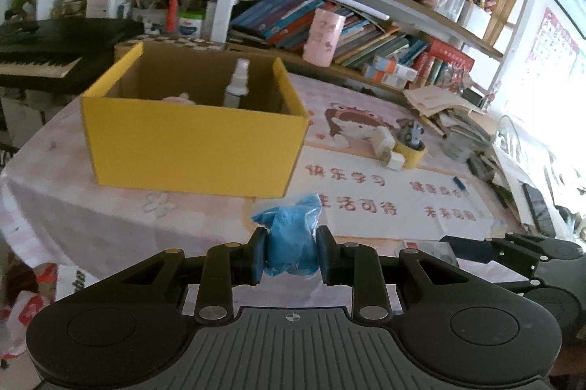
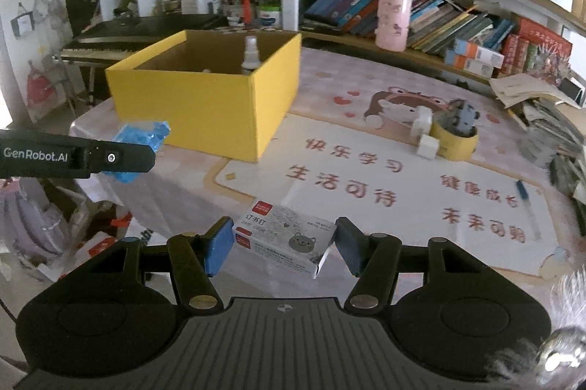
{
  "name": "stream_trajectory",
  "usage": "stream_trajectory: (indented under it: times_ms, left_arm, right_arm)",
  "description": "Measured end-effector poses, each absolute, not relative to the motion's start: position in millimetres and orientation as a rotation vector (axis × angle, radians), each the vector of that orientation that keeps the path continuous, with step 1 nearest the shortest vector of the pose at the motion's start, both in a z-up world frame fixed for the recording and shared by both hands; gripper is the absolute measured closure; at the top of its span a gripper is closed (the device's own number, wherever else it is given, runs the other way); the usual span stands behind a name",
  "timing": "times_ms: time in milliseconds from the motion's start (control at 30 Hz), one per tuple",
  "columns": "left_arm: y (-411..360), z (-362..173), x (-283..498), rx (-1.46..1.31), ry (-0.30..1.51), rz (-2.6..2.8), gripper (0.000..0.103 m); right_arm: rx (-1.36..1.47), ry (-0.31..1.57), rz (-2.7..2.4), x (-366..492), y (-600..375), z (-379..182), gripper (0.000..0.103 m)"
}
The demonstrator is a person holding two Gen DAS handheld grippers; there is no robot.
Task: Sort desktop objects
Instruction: 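Lift the blue toy with the left tool and carry it over the yellow box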
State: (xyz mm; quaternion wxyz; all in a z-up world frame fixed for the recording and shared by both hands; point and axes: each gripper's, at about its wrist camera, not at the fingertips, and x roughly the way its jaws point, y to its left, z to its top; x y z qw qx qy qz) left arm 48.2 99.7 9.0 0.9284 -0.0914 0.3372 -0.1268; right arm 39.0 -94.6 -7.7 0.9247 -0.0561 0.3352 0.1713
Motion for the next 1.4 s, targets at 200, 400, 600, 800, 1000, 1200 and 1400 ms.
stream_trajectory:
  times_ms: [200,400,600,800,1000,1200,1400]
  left_arm:
    - [121.4,9.5,37.3,-0.193,0.679,-0.218,0.076]
    - [142.0,9.8,28.1,-0.214,0.667,-0.176,0.076]
    - [159.4,11.3,21.7,-0.236,0.656,-0.135,0.076]
    - [170.4,11.1,20.2,-0.269,0.645,-0.102,0.076]
    - [173.6,11.1,27.7,-0.257,0.623,-0.079,0.076]
    - [177.2,14.6,44.2,-0.251,0.6,-0.056,0.076]
    - [175.8,30.3,75.4,-0.209,0.553,-0.063,0.076]
  right_arm:
    - [-0.117,0.692,0.396,35.5,-72.9,-10.6,0.045]
    - [-0.14,0.682,0.437,34.2,-50.4,-9.3,0.045]
    - [-0.171,0.679,0.484,37.1,-29.3,-5.6,0.045]
    - [-0.214,0.681,0.528,40.2,-14.7,-4.1,0.045]
    - [-0.226,0.692,0.541,47.9,-10.5,-4.7,0.045]
    - [-0.241,0.661,0.561,65.0,-6.0,-2.6,0.045]
    - [-0.19,0.618,0.58,103.8,-1.4,11.7,0.045]
